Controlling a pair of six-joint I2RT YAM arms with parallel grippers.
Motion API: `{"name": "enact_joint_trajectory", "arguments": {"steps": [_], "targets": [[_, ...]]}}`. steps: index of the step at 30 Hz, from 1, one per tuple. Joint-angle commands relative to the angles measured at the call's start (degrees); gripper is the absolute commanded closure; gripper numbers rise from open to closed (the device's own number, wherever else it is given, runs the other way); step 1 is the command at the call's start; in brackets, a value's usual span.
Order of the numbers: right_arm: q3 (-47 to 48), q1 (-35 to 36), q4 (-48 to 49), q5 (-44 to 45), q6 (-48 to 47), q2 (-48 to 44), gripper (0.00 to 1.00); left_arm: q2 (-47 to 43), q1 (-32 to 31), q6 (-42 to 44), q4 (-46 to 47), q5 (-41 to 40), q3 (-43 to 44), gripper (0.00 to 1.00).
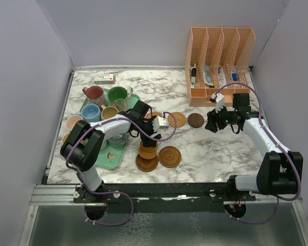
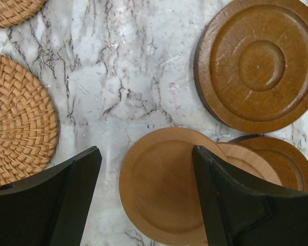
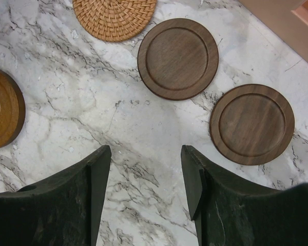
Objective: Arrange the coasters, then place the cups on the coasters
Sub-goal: Move the coaster to the center of the board.
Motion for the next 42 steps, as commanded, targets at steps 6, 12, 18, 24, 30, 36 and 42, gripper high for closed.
{"name": "enact_joint_trajectory", "arguments": {"steps": [6,12,18,24,30,36,42], "targets": [[-0.51,0.33,-0.35,-0.98,-0.66,0.40,0.41,4.75,-0.37,-3.13,-0.48,1.65,2.64,0.26],[-0.48,0.35,-0.27,-0.69,-0.61,0.55,0.41,4.84,-2.81,-4.48,0.78,1.54,3.11,0.26],[-0.58,0.35,-0.27,-0.49,-0.56,0.52,0.41,1.49,-3.38,-7.99,4.94,2.06,2.30,0.23],[-0.47,0.37,-0.26,-0.46,-0.42,1.03,0.41,-6.01,-3.37,-7.98,10.64,0.73,-2.40,0.13],[-0.57,0.39,-0.25,-0.33,-0.43,1.23,0.41,-9.85,-3.20,-5.25,11.18,-2.41,-6.21,0.05],[-0.49,0.38,-0.27,-0.41,-0.53,1.50,0.41,-8.87,-2.78,-6.11,11.54,-4.36,-6.97,0.04],[-0.40,0.37,-0.42,-0.50,-0.51,1.50,0.41,-5.78,-2.55,-8.53,11.33,-4.56,-5.34,0.06]]}}
